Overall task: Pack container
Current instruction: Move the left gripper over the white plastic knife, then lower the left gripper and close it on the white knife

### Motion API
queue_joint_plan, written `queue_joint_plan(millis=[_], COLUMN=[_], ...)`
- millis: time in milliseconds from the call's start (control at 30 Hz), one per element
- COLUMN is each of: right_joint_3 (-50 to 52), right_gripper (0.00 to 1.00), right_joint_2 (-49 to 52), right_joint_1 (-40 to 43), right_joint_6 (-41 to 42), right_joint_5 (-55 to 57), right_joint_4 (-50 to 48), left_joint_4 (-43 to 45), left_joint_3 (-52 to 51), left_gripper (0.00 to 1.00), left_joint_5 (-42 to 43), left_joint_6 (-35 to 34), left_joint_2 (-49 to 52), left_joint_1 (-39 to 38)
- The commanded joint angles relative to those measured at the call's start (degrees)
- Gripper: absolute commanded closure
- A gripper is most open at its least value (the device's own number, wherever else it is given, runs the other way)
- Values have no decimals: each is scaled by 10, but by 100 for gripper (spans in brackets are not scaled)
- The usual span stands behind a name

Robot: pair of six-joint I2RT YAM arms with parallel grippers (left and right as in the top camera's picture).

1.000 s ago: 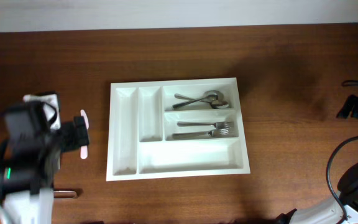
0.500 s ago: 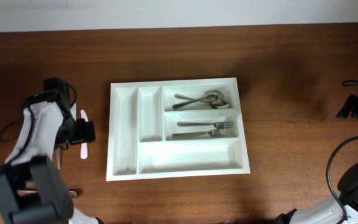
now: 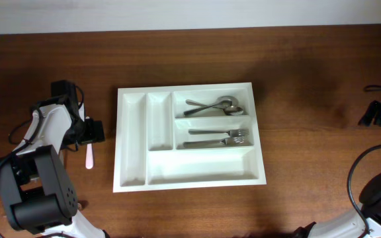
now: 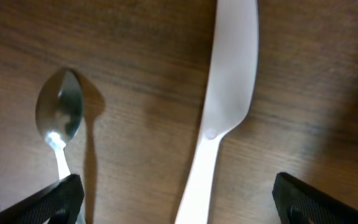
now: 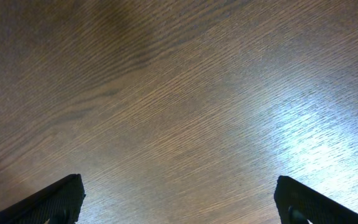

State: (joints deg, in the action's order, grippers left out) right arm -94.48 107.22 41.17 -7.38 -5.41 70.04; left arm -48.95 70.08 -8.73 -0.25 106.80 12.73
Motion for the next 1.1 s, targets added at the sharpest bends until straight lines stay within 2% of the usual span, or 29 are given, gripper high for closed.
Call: queue_joint_plan(millis=[0,133,400,600,700,1067], right_joint_3=[1,1,1,1,1,1], right_gripper=[1,1,1,1,1,1], right_joint_2=[2,2,2,2,2,2], right_joint_1=[2,2,2,2,2,2], right_joint_6=[6,6,6,6,6,6], right_joint_5=[1,1,1,1,1,1], right_joint_4=[0,0,0,0,0,0], left_joint_4=[5,6,10,18,18,25], left_joint_3=[3,2,2,2,2,2], left_gripper=[1,1,1,1,1,1], left_joint_5=[37,71,71,80,96,103], left_joint_6=[-6,-6,0,21,58,88], left_joint_2=[7,13,23,24,24,32], left_joint_1=[2,2,19,45,49,47])
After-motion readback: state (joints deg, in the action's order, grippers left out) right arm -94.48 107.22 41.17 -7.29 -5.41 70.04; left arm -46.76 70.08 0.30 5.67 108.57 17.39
